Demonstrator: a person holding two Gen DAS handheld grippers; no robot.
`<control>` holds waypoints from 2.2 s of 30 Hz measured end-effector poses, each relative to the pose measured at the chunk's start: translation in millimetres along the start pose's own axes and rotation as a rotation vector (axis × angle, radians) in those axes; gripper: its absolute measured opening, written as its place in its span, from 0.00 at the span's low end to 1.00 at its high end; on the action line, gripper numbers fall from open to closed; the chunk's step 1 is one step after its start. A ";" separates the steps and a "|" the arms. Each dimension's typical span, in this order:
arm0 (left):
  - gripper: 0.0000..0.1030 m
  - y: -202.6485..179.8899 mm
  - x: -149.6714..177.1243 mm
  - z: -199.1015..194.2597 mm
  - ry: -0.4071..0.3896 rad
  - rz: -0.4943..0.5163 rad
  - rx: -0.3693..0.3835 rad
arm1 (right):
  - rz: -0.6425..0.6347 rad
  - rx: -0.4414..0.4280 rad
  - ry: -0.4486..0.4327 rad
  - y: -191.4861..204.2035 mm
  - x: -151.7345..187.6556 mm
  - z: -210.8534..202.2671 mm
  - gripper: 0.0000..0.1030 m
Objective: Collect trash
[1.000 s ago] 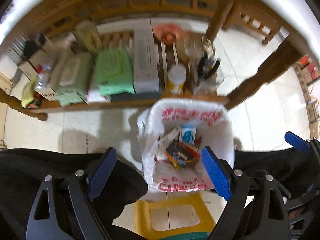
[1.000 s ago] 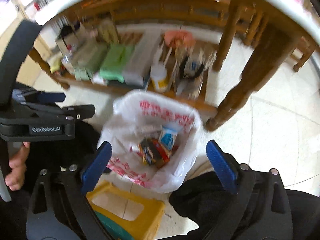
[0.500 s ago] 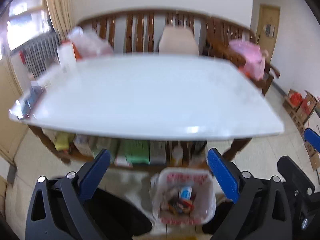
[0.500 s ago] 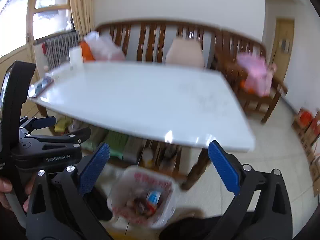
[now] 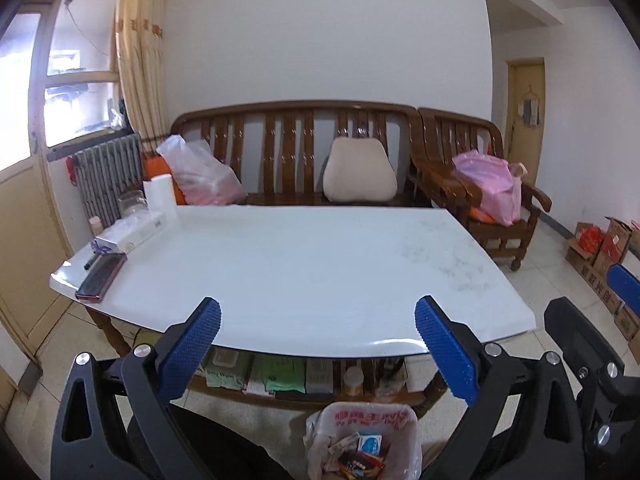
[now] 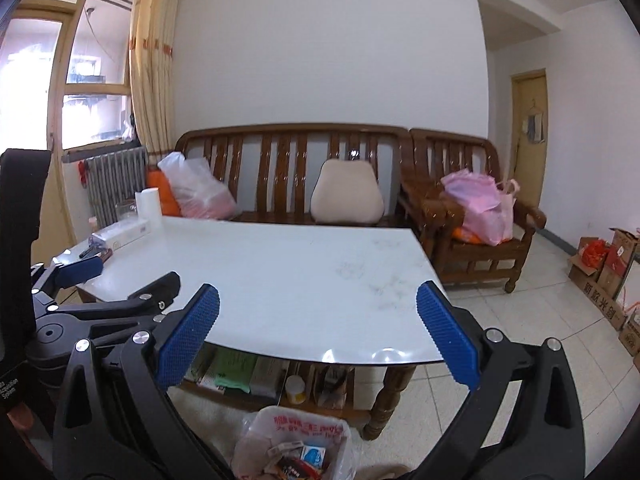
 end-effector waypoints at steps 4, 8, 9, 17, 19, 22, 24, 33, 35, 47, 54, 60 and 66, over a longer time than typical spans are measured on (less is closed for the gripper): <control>0.93 -0.4 -2.0 -9.4 -0.009 -0.007 -0.021 | 0.009 0.000 -0.022 0.2 -3.0 -9.7 0.94; 0.93 0.7 -2.5 -13.9 -0.006 -0.015 0.003 | 0.021 -0.012 -0.030 0.3 -4.0 -13.3 0.94; 0.93 0.8 -2.5 -15.0 -0.009 -0.016 0.003 | 0.021 -0.012 -0.032 0.8 -3.9 -14.0 0.94; 0.93 0.6 1.6 -13.2 0.019 -0.018 -0.004 | 0.026 -0.008 -0.026 1.4 -2.3 -14.6 0.94; 0.93 -0.9 2.6 -12.5 0.022 -0.004 -0.011 | 0.028 -0.007 -0.023 1.0 -2.0 -14.6 0.94; 0.92 -1.8 3.2 -11.6 0.030 0.001 -0.013 | 0.033 -0.005 -0.022 0.7 -2.4 -15.3 0.94; 0.93 -2.5 3.0 -10.3 0.037 0.001 -0.005 | 0.033 -0.001 -0.023 0.6 -2.6 -16.3 0.94; 0.93 -3.6 1.9 -9.9 0.038 0.009 -0.017 | 0.038 0.004 -0.022 0.3 -2.8 -17.0 0.94; 0.93 -3.5 2.5 -9.2 0.042 0.007 -0.020 | 0.038 0.003 -0.021 0.3 -2.9 -16.8 0.94; 0.93 -2.8 2.6 -7.6 0.054 0.008 -0.034 | 0.040 0.010 -0.016 0.2 -4.6 -15.0 0.94; 0.93 -2.7 2.7 -7.6 0.056 0.007 -0.033 | 0.043 0.015 -0.016 -0.2 -4.2 -15.8 0.94; 0.93 -3.3 3.0 -8.2 0.056 0.007 -0.033 | 0.043 0.013 -0.015 -0.2 -4.0 -15.8 0.94; 0.93 -3.1 2.8 -8.0 0.057 0.009 -0.033 | 0.043 0.014 -0.015 0.4 -3.7 -15.7 0.94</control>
Point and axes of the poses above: each gripper's, at about its wrist camera, not at the fingertips, and z roughly the way its jaws point, y to its left, x to its underside, the point moved 5 cm from there along z, roughly the way its jaws point, and after that the axes turned 6 degrees about y, right-handed, at the moved point
